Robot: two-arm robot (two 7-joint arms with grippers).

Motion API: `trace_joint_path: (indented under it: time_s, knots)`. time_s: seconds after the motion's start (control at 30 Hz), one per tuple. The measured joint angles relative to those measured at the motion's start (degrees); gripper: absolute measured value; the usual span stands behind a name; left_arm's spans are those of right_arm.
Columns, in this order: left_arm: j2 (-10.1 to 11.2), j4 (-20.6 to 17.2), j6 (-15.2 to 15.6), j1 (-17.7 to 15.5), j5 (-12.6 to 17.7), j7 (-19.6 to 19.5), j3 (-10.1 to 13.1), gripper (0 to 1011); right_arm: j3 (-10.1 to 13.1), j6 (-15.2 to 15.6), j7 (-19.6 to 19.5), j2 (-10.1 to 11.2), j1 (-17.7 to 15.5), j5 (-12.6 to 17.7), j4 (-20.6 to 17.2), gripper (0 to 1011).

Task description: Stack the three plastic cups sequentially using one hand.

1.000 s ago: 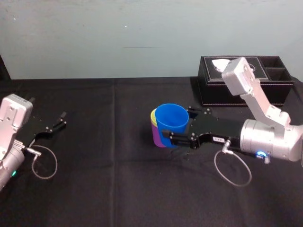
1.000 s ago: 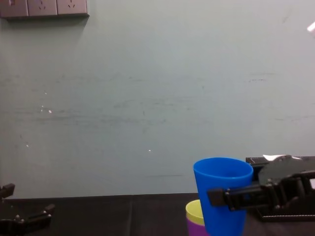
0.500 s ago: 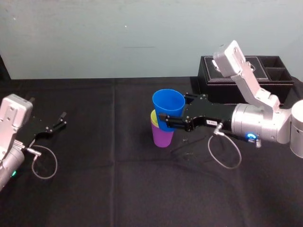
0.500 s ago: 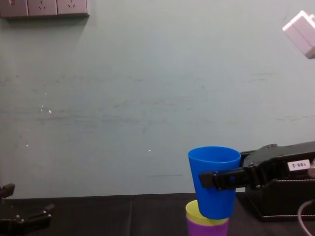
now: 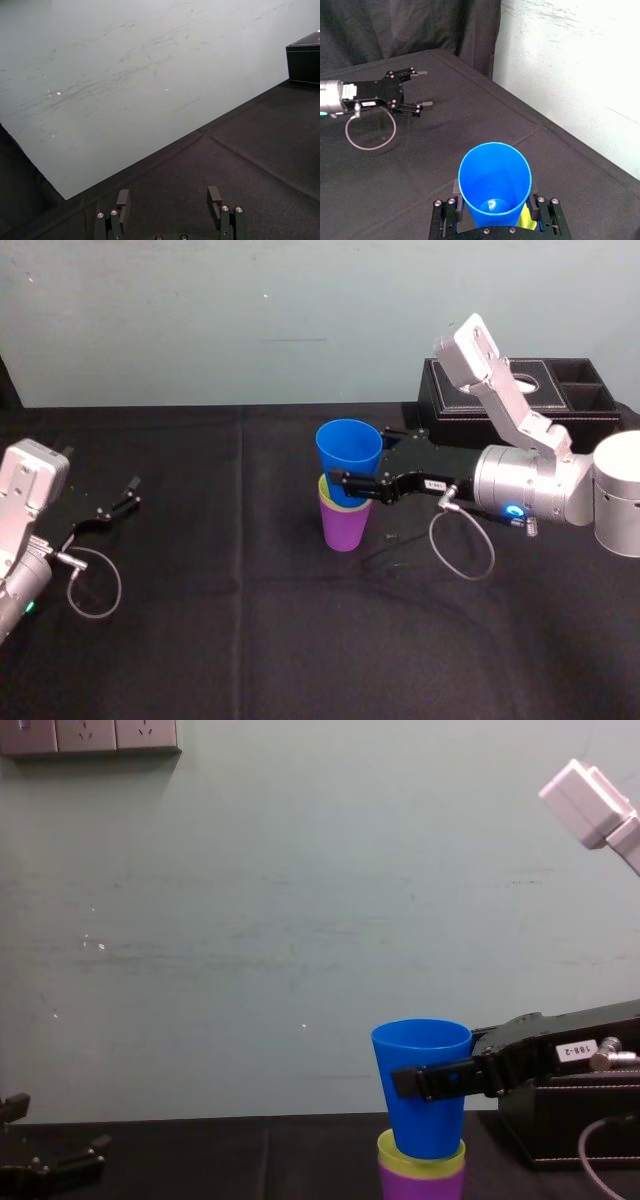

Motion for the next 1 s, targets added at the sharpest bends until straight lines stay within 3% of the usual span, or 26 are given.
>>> trace_joint_path:
  time_s: [1.0]
  knots:
    - [0.0, 0.0, 0.0, 0.0, 0.0, 0.0, 0.0, 1010, -0.8, -0.02, 1.02, -1.88, 2.63, -0.87, 4.33, 730]
